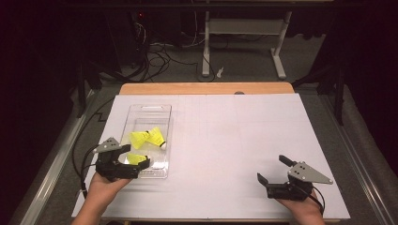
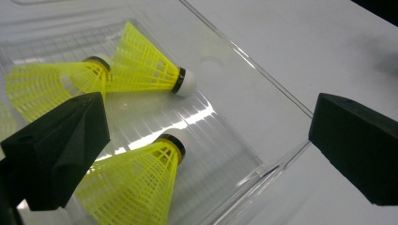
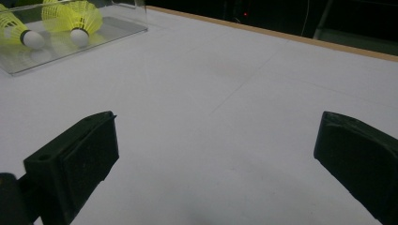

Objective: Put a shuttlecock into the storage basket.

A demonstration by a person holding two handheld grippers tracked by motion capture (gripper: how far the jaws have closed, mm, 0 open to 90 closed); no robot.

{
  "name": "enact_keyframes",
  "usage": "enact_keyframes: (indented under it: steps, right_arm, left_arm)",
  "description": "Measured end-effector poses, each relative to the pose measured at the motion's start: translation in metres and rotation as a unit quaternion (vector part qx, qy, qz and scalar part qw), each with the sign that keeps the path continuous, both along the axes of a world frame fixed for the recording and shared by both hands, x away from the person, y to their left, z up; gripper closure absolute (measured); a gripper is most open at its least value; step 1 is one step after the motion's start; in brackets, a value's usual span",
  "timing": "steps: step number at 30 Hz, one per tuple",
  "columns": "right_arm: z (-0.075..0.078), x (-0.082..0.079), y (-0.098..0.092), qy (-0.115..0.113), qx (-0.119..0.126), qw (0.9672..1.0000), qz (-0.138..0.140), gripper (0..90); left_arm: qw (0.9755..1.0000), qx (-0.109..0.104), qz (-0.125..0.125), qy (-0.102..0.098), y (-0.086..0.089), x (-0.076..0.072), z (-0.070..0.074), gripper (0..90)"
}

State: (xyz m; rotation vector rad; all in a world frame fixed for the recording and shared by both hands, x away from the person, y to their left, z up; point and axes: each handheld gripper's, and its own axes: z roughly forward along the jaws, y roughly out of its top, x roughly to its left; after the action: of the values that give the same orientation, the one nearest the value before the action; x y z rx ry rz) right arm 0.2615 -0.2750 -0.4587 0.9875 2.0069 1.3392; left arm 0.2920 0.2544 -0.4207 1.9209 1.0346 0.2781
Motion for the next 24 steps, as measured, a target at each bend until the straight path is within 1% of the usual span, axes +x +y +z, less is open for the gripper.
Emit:
enact_keyframes:
  steps: [3,5,7,8,9,10,11,12,13,14,17,19,20,22,24]
  right_arm:
    - [0.002,-0.001,0.000,-0.001,0.011,0.9999,-0.002,0.3]
    - [0.005,-0.002,0.001,-0.005,0.017,0.9998,-0.005,0.3]
    - [0.007,-0.003,0.002,-0.009,0.024,0.9996,-0.005,0.3]
    - [0.008,-0.004,0.002,-0.012,0.026,0.9996,-0.004,0.3]
    - [0.009,-0.005,0.003,-0.014,0.028,0.9995,-0.005,0.3]
    - [0.010,-0.006,0.003,-0.016,0.030,0.9994,-0.005,0.3]
    - [0.011,-0.007,0.003,-0.019,0.033,0.9993,-0.006,0.3]
    - [0.011,-0.008,0.003,-0.021,0.037,0.9991,-0.007,0.3]
    - [0.012,-0.009,0.003,-0.023,0.041,0.9989,-0.008,0.3]
    - [0.013,-0.010,0.003,-0.025,0.043,0.9987,-0.008,0.3]
    - [0.013,-0.011,0.001,-0.032,0.044,0.9984,-0.010,0.3]
    - [0.012,-0.010,0.000,-0.031,0.047,0.9983,-0.012,0.3]
    - [0.011,-0.010,0.000,-0.029,0.047,0.9984,-0.011,0.3]
    - [0.010,-0.009,0.000,-0.029,0.046,0.9984,-0.010,0.3]
    - [0.009,-0.009,0.000,-0.032,0.046,0.9984,-0.008,0.3]
  left_arm:
    - [0.9998,-0.011,0.002,-0.016,0.007,-0.003,-0.001,0.4]
    - [0.9995,-0.009,0.006,-0.030,0.009,-0.007,0.000,0.3]
    - [0.9989,-0.008,0.003,-0.045,0.010,-0.012,-0.001,0.3]
    - [0.9985,-0.006,0.003,-0.054,0.011,-0.015,-0.002,0.3]
    - [0.9977,-0.005,0.006,-0.067,0.011,-0.019,-0.004,0.3]
    - [0.9970,-0.007,0.007,-0.076,0.013,-0.023,-0.006,0.3]
    - [0.9966,-0.015,0.007,-0.081,0.015,-0.026,-0.008,0.3]
    - [0.9963,-0.025,0.006,-0.082,0.016,-0.027,-0.010,0.3]
    - [0.9963,-0.025,0.006,-0.082,0.016,-0.027,-0.010,0.3]
    - [0.9963,-0.030,0.003,-0.081,0.018,-0.028,-0.012,0.3]
    - [0.9958,-0.031,0.007,-0.086,0.019,-0.029,-0.013,0.3]
    - [0.9955,-0.029,0.013,-0.089,0.018,-0.029,-0.013,0.3]
    - [0.9956,-0.029,0.012,-0.088,0.018,-0.028,-0.013,0.3]
    - [0.9964,-0.030,0.004,-0.079,0.018,-0.027,-0.015,0.3]
    - [0.9967,-0.027,0.000,-0.077,0.017,-0.026,-0.017,0.3]
